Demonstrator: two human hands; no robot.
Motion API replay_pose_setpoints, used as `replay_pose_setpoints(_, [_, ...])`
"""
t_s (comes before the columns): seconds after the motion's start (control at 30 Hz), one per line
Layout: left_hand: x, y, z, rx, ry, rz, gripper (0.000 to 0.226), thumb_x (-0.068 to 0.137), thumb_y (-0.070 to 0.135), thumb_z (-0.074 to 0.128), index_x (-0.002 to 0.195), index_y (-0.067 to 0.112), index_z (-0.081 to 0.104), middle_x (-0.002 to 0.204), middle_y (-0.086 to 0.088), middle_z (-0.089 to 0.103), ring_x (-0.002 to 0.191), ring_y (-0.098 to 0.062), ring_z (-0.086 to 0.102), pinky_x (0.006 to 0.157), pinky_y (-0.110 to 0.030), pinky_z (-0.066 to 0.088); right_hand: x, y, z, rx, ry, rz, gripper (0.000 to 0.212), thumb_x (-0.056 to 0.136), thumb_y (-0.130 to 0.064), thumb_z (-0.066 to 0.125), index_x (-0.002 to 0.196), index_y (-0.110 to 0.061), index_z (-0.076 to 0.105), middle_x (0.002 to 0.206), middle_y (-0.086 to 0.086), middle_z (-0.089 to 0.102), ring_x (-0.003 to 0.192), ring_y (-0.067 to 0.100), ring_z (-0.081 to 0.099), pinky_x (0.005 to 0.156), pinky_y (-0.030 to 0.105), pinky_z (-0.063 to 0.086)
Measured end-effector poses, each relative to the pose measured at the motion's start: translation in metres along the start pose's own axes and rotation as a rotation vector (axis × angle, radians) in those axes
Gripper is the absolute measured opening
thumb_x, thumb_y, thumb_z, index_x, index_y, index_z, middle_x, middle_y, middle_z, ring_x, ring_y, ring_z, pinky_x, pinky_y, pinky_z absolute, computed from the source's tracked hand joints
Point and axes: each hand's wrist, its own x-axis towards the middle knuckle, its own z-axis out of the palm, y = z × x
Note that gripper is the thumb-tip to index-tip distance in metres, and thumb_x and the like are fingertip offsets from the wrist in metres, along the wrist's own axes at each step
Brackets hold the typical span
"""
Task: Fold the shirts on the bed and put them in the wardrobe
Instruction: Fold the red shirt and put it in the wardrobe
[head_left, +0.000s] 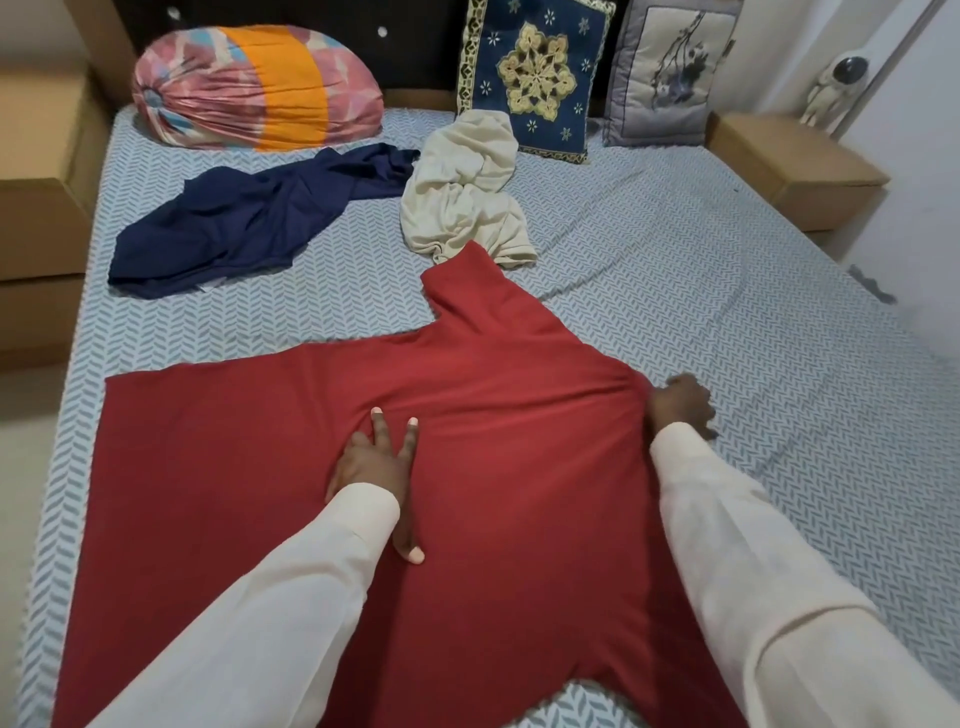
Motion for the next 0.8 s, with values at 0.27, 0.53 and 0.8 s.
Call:
replay_pose_setpoints(0.27, [0.011, -0.01, -0.009, 0.024, -0.046, 0.034, 0.162, 0.037, 0.07, 0.086, 0.145, 0.038, -0.03, 0.155, -0.015, -0.033, 0.142, -0.041, 0.019, 0.105, -0.049, 0.042, -0.091, -0.081, 0.059, -0.388, -0.436, -0.928, 0.066, 0.085, -0.038, 0.065, 0.145, -0.024, 0.041, 0.137, 0.013, 0.049, 0.126, 0.038, 0.043, 0.103, 0.044, 0.04])
replay_pose_setpoints(0.53, [0.034, -0.083, -0.024, -0.074, 0.155, 0.208, 0.087, 0.081, 0.06, 0.064, 0.152, 0.043, 0.018, 0.158, 0.009, 0.015, 0.136, -0.031, 0.033, 0.102, -0.046, 0.041, -0.142, -0.153, 0.087, -0.805, -0.293, -1.001, 0.067, 0.102, -0.018, 0.037, 0.156, -0.038, 0.004, 0.138, 0.017, 0.045, 0.117, 0.038, 0.056, 0.092, 0.043, 0.048])
replay_pose_setpoints(0.8, [0.059, -0.194, -0.017, -0.261, 0.69, -0.074, 0.057, 0.085, 0.011, 0.054, 0.14, 0.019, 0.046, 0.131, -0.01, 0.052, 0.111, -0.034, 0.05, 0.089, -0.042, 0.045, -0.134, -0.176, 0.098, -0.928, -0.236, -1.218, 0.081, 0.097, -0.009, 0.044, 0.156, -0.041, -0.002, 0.123, 0.017, 0.056, 0.106, 0.037, 0.064, 0.082, 0.042, 0.051])
